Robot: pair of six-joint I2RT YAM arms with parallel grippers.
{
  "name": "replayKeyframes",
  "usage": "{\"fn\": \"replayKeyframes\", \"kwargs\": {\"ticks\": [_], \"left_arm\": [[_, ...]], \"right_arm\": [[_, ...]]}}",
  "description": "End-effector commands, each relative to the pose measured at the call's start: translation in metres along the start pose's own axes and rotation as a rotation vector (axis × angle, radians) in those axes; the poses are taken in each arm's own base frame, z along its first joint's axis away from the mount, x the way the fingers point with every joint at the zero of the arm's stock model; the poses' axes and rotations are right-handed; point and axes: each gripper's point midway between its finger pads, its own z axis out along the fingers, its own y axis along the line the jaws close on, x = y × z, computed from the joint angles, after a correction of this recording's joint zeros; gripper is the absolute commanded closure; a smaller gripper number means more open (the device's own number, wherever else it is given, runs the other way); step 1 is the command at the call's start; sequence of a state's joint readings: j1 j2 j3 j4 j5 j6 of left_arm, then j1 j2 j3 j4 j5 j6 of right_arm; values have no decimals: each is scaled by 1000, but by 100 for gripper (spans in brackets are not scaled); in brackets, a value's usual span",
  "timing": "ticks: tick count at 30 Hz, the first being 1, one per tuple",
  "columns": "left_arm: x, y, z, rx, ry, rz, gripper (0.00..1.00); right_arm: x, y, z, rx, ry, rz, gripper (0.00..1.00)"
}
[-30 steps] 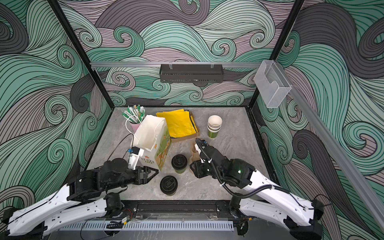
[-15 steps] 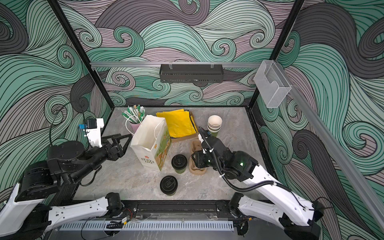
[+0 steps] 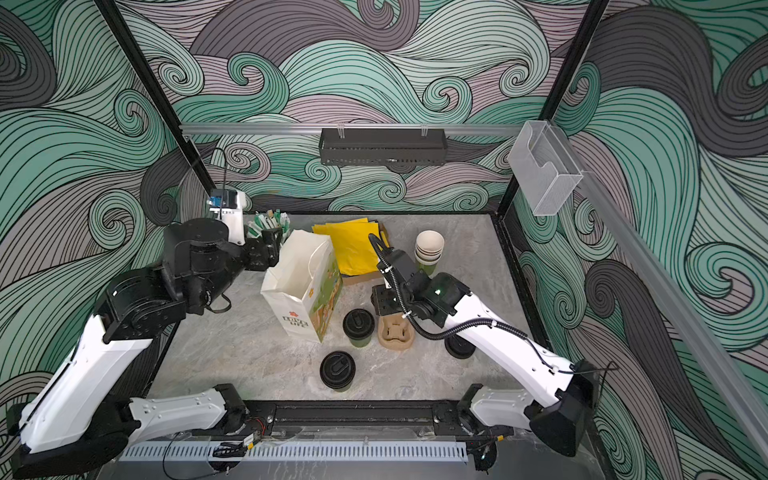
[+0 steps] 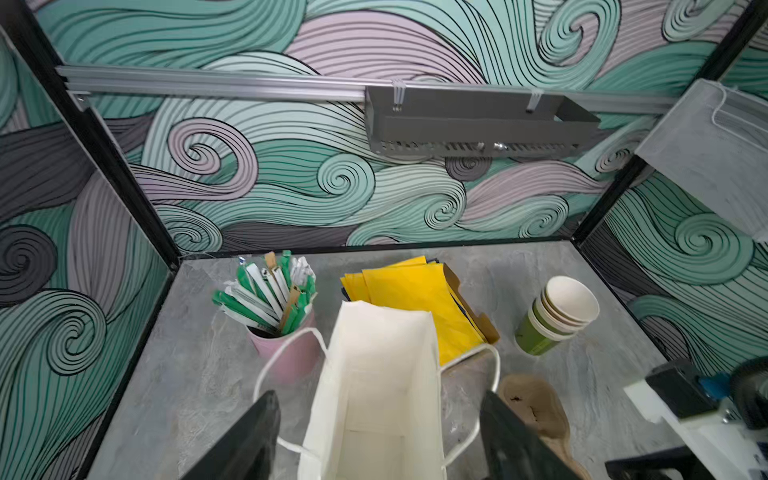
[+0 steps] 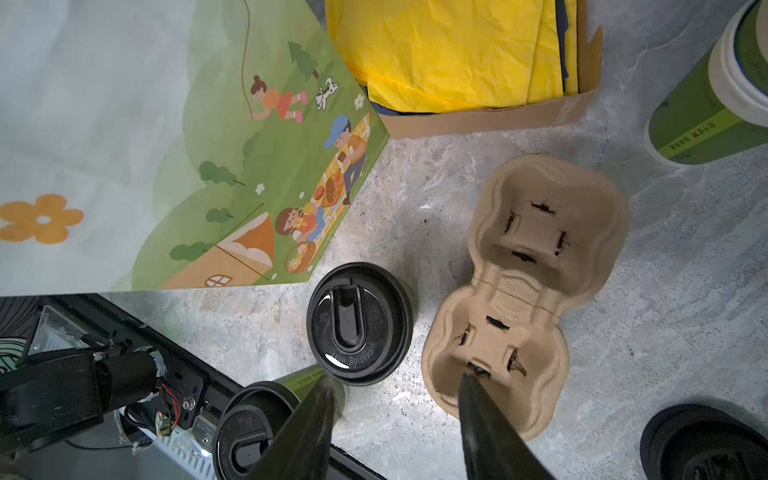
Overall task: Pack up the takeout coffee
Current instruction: 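Move the right gripper to the brown pulp carrier while the left rises toward the bag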
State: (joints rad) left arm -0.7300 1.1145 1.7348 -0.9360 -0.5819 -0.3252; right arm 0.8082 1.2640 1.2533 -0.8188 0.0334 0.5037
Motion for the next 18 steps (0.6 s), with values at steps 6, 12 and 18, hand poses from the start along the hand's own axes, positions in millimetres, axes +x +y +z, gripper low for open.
{"fn": "replayKeyframes", "kwargs": {"ticks": [6, 12, 18], "left_arm": [[8, 46, 8, -37, 83, -47, 20], [0, 41, 25, 11, 52, -72, 20], [7, 68, 29, -146, 7, -249, 20]], "right_arm": [[-33, 3, 11, -19, -96, 20, 48], [-27, -31, 22, 141, -40, 72, 48], [5, -58, 29, 271, 240, 218, 48]]}}
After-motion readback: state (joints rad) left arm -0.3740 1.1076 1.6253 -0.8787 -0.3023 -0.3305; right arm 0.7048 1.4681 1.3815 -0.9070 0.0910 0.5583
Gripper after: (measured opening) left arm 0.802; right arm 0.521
